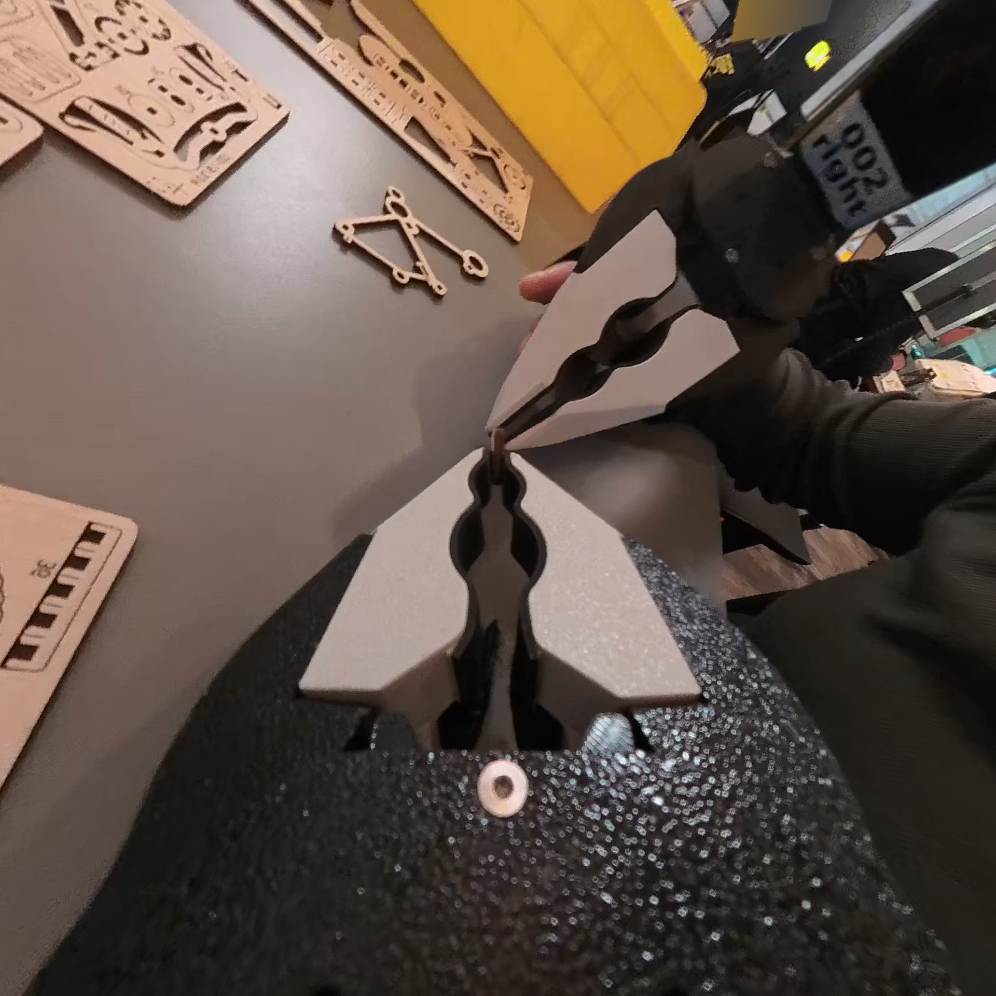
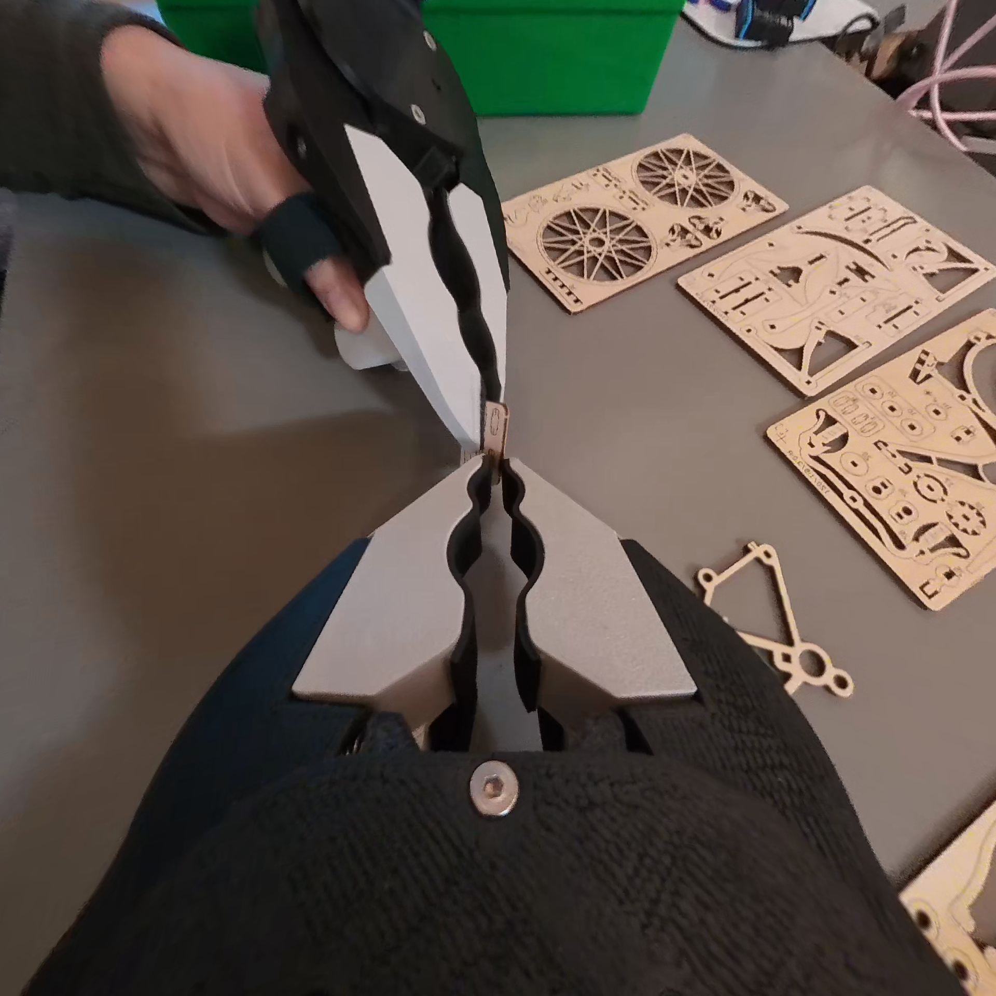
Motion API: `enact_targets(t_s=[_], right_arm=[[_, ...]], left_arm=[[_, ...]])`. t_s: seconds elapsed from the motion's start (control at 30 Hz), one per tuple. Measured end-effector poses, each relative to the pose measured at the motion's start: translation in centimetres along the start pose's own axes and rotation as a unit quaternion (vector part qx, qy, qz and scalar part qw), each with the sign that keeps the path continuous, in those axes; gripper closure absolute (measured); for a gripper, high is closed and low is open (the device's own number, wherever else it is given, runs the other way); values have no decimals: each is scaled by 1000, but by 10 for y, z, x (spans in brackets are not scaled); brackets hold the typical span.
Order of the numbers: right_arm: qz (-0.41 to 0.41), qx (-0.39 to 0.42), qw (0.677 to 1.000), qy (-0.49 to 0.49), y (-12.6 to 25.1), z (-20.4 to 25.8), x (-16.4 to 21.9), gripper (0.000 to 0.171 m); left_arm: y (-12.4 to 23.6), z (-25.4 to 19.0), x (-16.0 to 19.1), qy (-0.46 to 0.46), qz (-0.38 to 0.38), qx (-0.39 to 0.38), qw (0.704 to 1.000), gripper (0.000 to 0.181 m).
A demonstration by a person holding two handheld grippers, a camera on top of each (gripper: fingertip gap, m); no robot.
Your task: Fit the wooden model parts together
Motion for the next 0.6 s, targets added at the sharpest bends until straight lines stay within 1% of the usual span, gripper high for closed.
enact_targets(t_s=[0.4,0.6], right_arm=[[10,48,997,-55,-4,0,-2,170],[13,82,995,-54,-6,2,-4,171]], left_arm=[[0,5,-1,23,-6,-13,1000,179],[1,6,-1,25,-12,-22,999,179]])
Point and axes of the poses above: each gripper's, where its closed fingertips meet, y back along the fingers, x out of its underside, z = x × y across the jaws, the point moved 7 cm from there along y, back along the fingers, and after that the axes turned 6 degrees about z, right-handed, at the moved point
